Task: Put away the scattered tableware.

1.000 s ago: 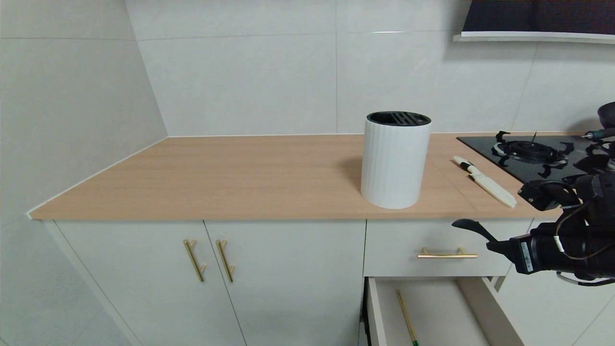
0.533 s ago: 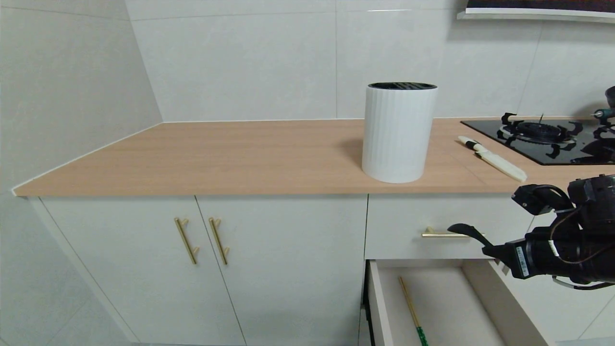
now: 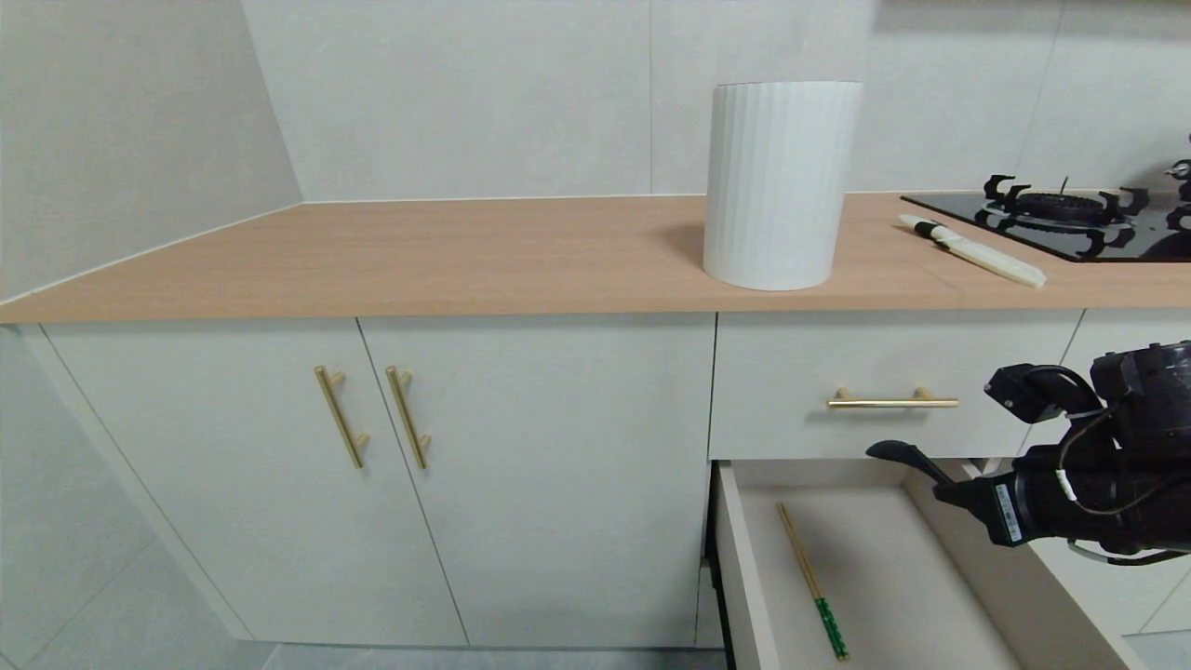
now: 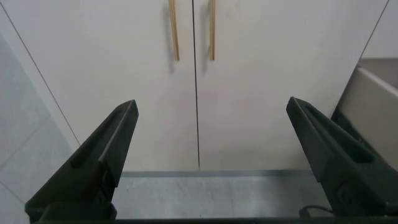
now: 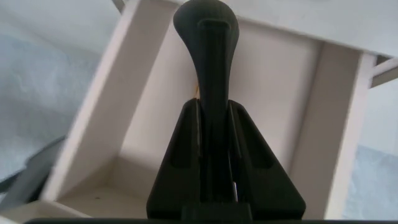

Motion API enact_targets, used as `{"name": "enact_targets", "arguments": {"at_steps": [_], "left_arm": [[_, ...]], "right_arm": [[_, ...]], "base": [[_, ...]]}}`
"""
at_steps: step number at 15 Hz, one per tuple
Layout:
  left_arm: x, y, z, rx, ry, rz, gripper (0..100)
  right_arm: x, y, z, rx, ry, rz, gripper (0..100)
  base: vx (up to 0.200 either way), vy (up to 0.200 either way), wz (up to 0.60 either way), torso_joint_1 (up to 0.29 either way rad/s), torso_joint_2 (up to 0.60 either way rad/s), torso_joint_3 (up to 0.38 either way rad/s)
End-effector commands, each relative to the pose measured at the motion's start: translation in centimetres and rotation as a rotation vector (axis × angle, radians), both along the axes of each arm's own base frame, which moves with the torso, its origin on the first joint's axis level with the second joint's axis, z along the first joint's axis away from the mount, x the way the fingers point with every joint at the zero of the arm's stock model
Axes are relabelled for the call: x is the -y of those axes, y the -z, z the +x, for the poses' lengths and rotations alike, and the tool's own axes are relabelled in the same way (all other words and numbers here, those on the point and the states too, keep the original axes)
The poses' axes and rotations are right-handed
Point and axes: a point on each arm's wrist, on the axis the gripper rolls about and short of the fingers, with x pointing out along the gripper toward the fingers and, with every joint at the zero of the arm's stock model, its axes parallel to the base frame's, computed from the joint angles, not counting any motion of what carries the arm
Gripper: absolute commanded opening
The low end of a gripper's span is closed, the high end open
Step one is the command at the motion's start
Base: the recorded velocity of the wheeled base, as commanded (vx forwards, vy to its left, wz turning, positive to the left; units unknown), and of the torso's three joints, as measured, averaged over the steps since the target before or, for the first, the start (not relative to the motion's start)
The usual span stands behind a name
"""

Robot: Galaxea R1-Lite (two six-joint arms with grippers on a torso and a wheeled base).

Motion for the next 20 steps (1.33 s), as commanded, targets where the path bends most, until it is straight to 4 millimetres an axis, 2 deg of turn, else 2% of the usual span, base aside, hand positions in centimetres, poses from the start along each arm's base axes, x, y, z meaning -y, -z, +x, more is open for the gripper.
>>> {"name": "enact_targets", "arguments": {"at_steps": [1, 5, 7, 9, 13, 15, 20], "left_arm": [[0.0, 0.0, 0.0, 0.000, -0.001, 0.000, 100], [0.0, 0.0, 0.0, 0.000, -0.001, 0.000, 100], [0.0, 0.0, 0.0, 0.000, -0.001, 0.000, 100], [0.0, 0.0, 0.0, 0.000, -0.001, 0.000, 100], [0.0, 0.0, 0.0, 0.000, -0.001, 0.000, 100], [0.0, 0.0, 0.0, 0.000, -0.001, 0.000, 100], [0.0, 0.0, 0.0, 0.000, -0.001, 0.000, 100]], "right_arm": [[0.0, 0.1, 0.0, -0.005, -0.001, -0.001, 0], [0.0, 0.4, 0.1, -0.013, -0.004, -0.002, 0], [-0.2, 1.7, 0.9, -0.060, -0.004, -0.009, 0], [-0.3, 4.2, 2.5, -0.120, 0.019, -0.040, 0], [-0.6, 11.9, 6.9, -0.245, 0.131, -0.137, 0], [-0.8, 14.4, 7.8, -0.285, 0.161, -0.123, 0], [-0.8, 18.2, 9.2, -0.248, 0.214, -0.154, 0]], "base": [[0.000, 0.000, 0.00, -0.051, 0.21, 0.144], [0.000, 0.000, 0.00, -0.012, 0.05, 0.032], [0.000, 0.000, 0.00, 0.000, 0.00, 0.000], [0.000, 0.000, 0.00, 0.000, 0.00, 0.000], [0.000, 0.000, 0.00, 0.000, 0.00, 0.000], [0.000, 0.000, 0.00, 0.000, 0.00, 0.000], [0.000, 0.000, 0.00, 0.000, 0.00, 0.000]]}}
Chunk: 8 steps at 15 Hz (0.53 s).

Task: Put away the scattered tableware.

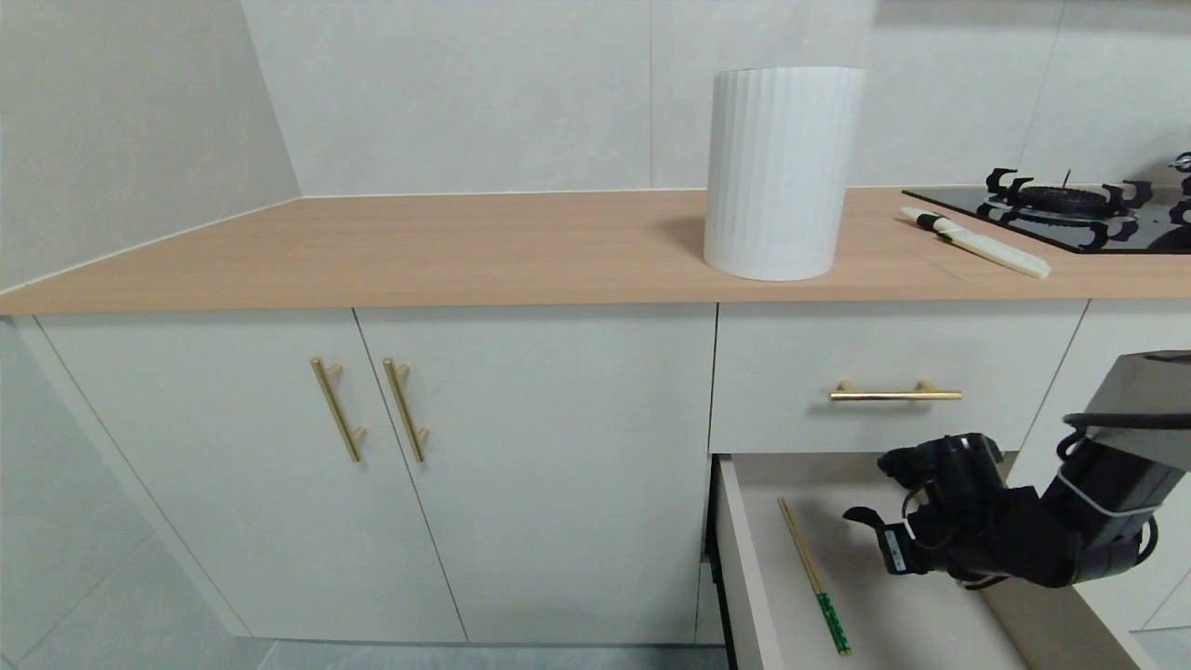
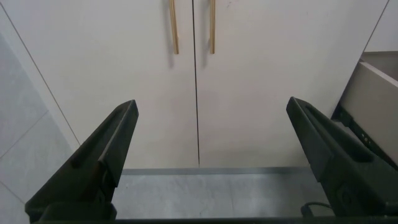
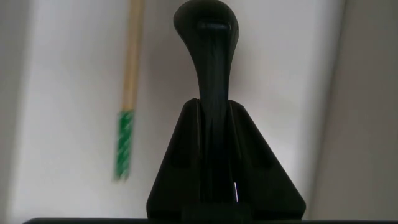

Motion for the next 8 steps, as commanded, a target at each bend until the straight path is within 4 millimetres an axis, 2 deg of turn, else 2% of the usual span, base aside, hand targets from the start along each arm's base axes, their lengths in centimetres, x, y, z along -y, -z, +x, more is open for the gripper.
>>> {"name": "enact_targets", "arguments": {"at_steps": [1, 8], "left_arm": [[0.00, 0.00, 0.00, 0.000, 0.000, 0.000, 100], [0.00, 0.00, 0.00, 0.000, 0.000, 0.000, 100]], "right_arm": [[-0.05, 2.92, 0.27, -0.059, 0.008, -0.013, 0], [0.08, 3.67, 0.83, -0.061, 0.032, -0.024, 0]], "base": [[0.000, 0.000, 0.00, 0.000, 0.00, 0.000], [0.000, 0.000, 0.00, 0.000, 0.00, 0.000]]}}
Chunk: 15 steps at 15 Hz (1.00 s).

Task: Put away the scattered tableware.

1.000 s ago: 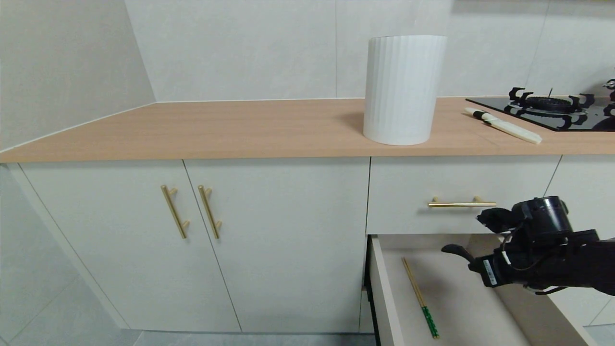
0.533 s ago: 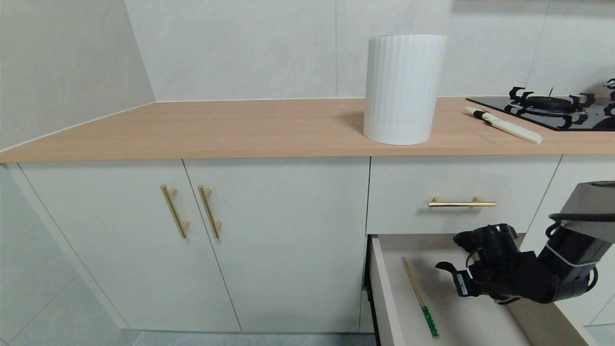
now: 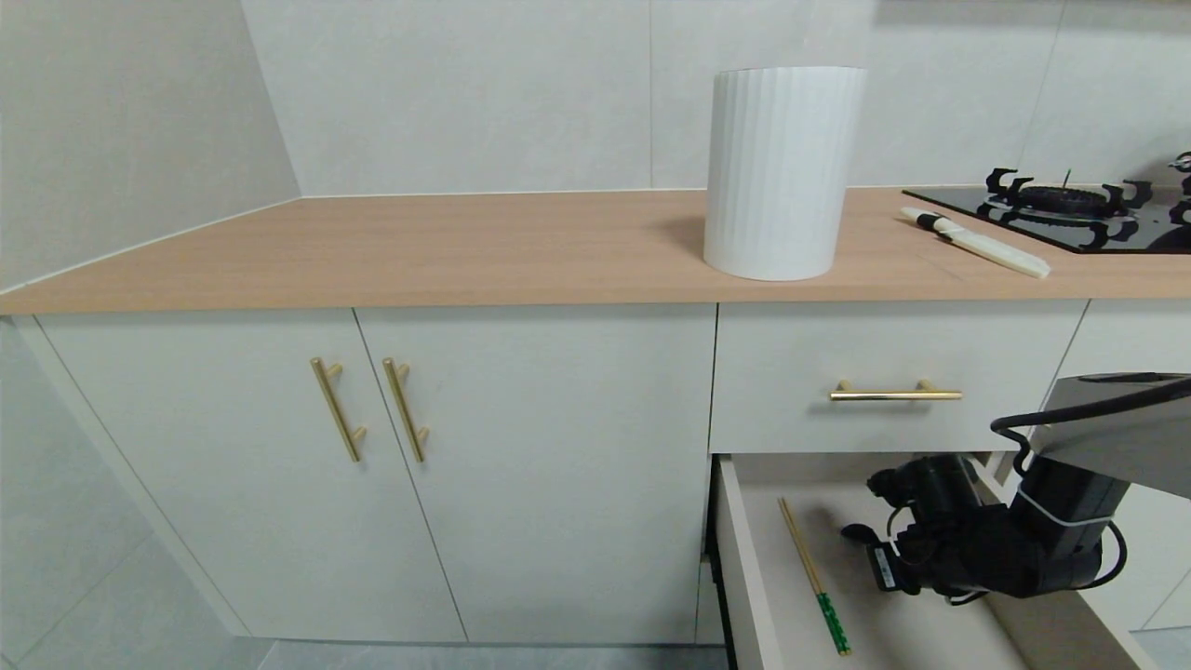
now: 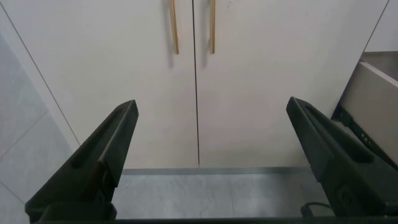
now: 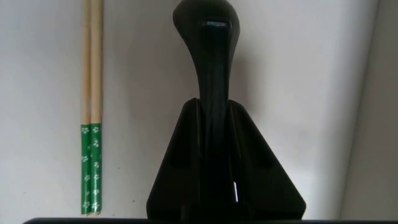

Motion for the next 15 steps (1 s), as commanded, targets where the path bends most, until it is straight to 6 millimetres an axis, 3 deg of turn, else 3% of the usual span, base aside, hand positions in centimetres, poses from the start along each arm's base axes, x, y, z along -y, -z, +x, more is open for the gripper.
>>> {"name": "enact_targets", "arguments": {"at_steps": [1, 2, 3, 9, 11, 12, 15], "left_arm": [[0.0, 0.0, 0.0, 0.000, 0.000, 0.000, 100], [0.0, 0.0, 0.0, 0.000, 0.000, 0.000, 100], [0.0, 0.0, 0.0, 0.000, 0.000, 0.000, 100], [0.0, 0.0, 0.0, 0.000, 0.000, 0.000, 100], [0.0, 0.0, 0.0, 0.000, 0.000, 0.000, 100], [0.0, 0.0, 0.0, 0.000, 0.000, 0.000, 100], [0.0, 0.0, 0.0, 0.000, 0.000, 0.000, 100]], "right_arm": [[0.0, 0.2, 0.0, -0.006, 0.002, -0.003, 0], [0.1, 0.2, 0.0, -0.006, 0.004, -0.003, 0], [0.0, 0.1, 0.0, -0.003, 0.003, 0.000, 100], [0.0, -1.0, 0.0, 0.024, 0.019, 0.015, 100], [0.2, -2.8, -0.8, 0.054, 0.025, 0.024, 100], [0.1, -5.8, -2.2, 0.106, 0.020, 0.047, 100], [-0.4, -10.0, -5.2, 0.186, -0.029, 0.082, 100]], "base": [[0.000, 0.000, 0.00, 0.000, 0.00, 0.000], [0.000, 0.000, 0.00, 0.000, 0.00, 0.000], [0.000, 0.000, 0.00, 0.000, 0.00, 0.000], [0.000, 0.000, 0.00, 0.000, 0.00, 0.000], [0.000, 0.000, 0.00, 0.000, 0.00, 0.000], [0.000, 0.000, 0.00, 0.000, 0.00, 0.000], [0.000, 0.000, 0.00, 0.000, 0.00, 0.000]]}}
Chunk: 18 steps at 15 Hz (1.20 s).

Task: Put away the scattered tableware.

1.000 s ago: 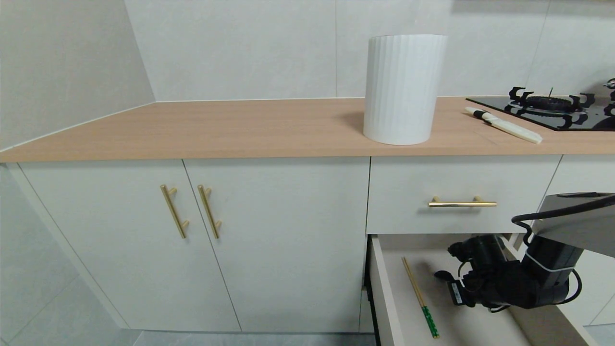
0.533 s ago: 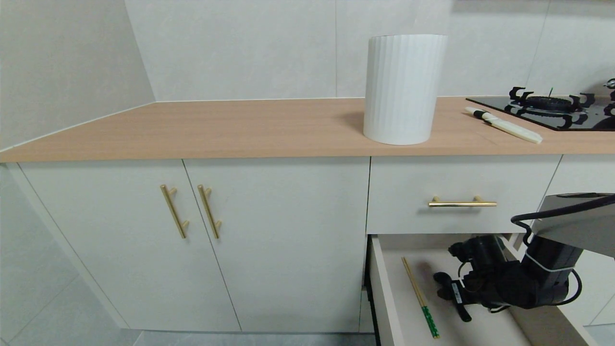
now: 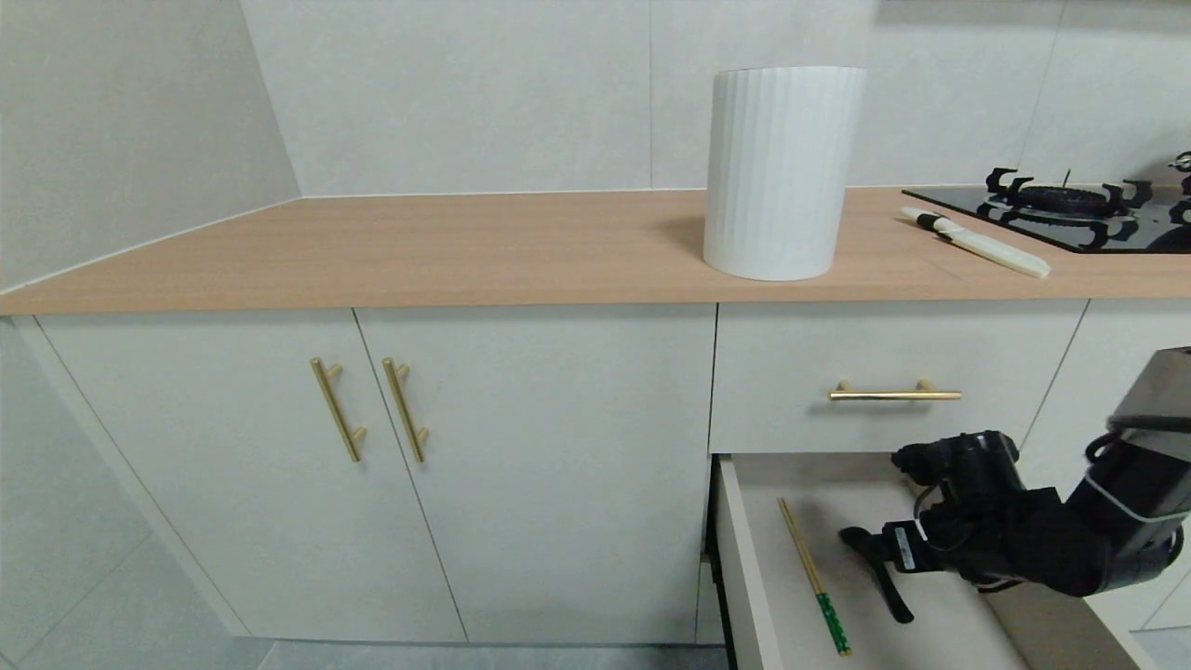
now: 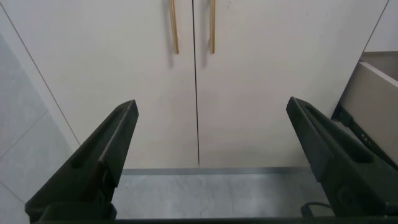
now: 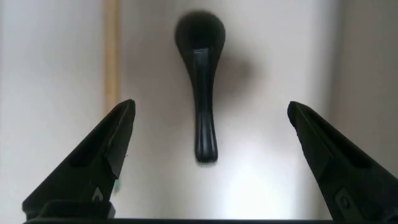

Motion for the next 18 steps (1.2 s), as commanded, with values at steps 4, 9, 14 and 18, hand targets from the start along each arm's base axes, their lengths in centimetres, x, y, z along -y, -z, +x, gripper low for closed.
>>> {"name": "enact_targets", "arguments": {"at_steps": [4, 9, 14, 18], "left_arm": [[0.0, 0.0, 0.0, 0.000, 0.000, 0.000, 100], [0.0, 0.0, 0.0, 0.000, 0.000, 0.000, 100], [0.0, 0.0, 0.0, 0.000, 0.000, 0.000, 100], [0.0, 0.0, 0.0, 0.000, 0.000, -0.002, 100]], "right_arm": [[-0.6, -8.0, -7.1, 0.142, -0.133, 0.100, 100], [-1.0, -12.8, -12.4, 0.103, -0.293, 0.153, 100], [-1.1, -13.6, -14.1, 0.068, -0.368, 0.110, 100], [-1.1, -13.2, -14.6, 0.027, -0.400, 0.084, 100]], "base": [[0.000, 0.000, 0.00, 0.000, 0.00, 0.000], [0.000, 0.000, 0.00, 0.000, 0.00, 0.000], [0.000, 0.000, 0.00, 0.000, 0.00, 0.000], [-0.100, 0.000, 0.00, 0.002, 0.00, 0.000]]}}
